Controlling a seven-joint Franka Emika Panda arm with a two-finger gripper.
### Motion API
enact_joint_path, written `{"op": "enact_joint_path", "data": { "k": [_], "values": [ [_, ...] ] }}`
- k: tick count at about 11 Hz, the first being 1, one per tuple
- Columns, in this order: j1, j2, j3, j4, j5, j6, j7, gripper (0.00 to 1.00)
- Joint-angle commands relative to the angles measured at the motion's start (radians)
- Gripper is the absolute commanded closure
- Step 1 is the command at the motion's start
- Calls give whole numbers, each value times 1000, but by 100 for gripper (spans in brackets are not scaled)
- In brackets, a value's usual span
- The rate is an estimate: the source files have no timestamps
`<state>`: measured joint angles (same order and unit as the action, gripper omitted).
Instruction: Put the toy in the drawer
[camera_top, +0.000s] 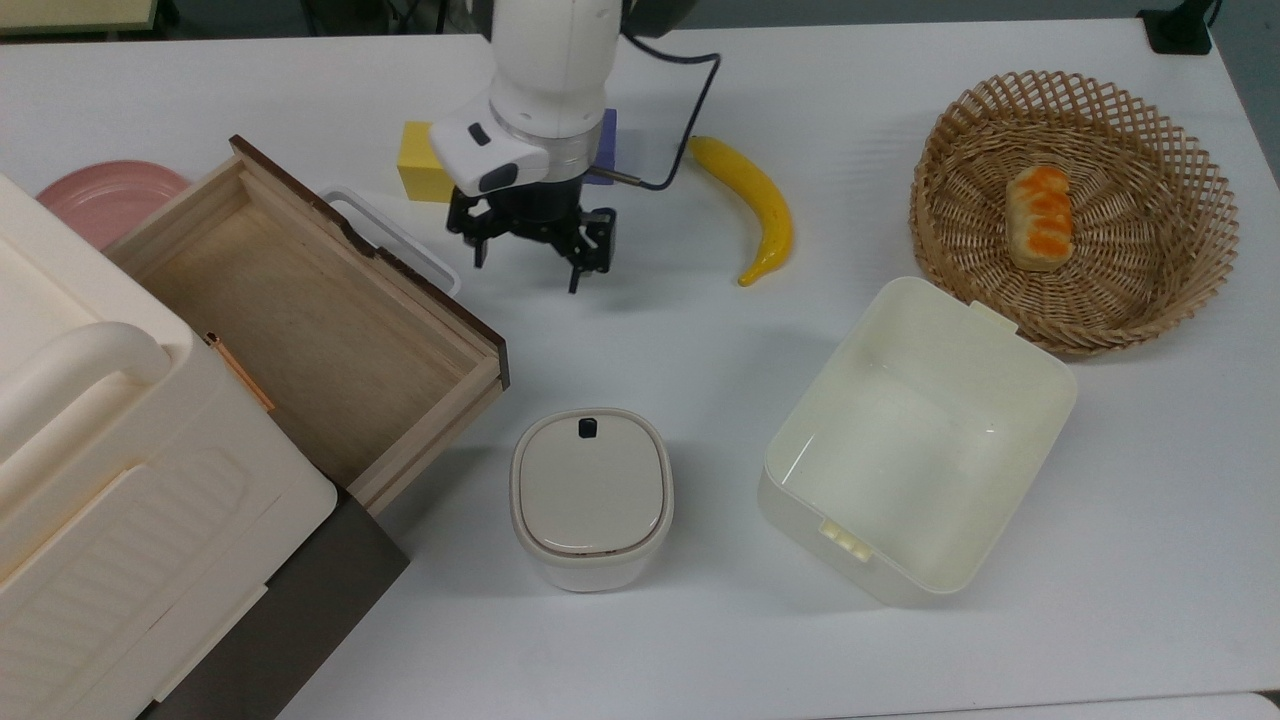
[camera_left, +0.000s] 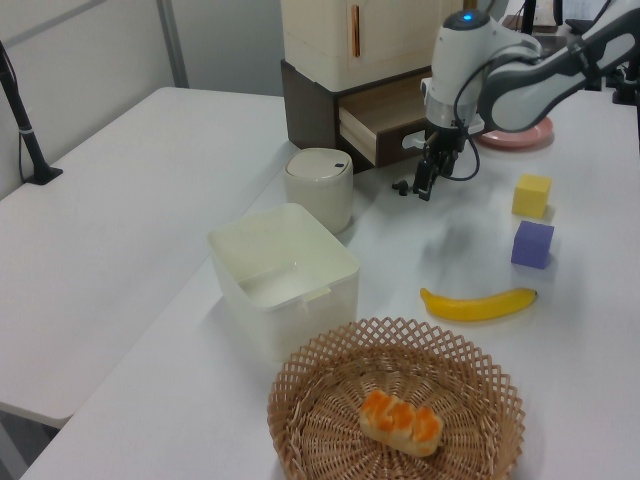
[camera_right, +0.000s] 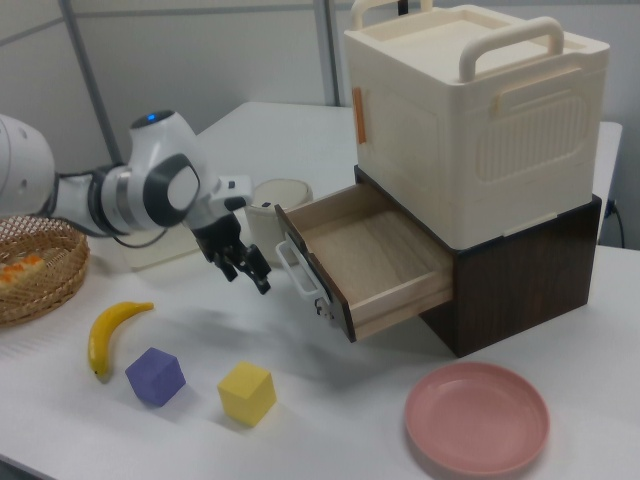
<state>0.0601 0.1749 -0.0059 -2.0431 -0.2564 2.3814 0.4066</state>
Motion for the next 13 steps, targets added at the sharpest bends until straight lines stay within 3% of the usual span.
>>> {"op": "enact_joint_path", "data": {
  "k": [1,5,8,13],
  "values": [
    [-52,1,-5,-106,-41,233,1,0],
    [-143,76,-5,-129,-118,460,-2,0],
    [-213,103,-5,-143,-228,571,-2,0],
    [-240,143,-5,-105,-262,634,-5,0]
  ]
}}
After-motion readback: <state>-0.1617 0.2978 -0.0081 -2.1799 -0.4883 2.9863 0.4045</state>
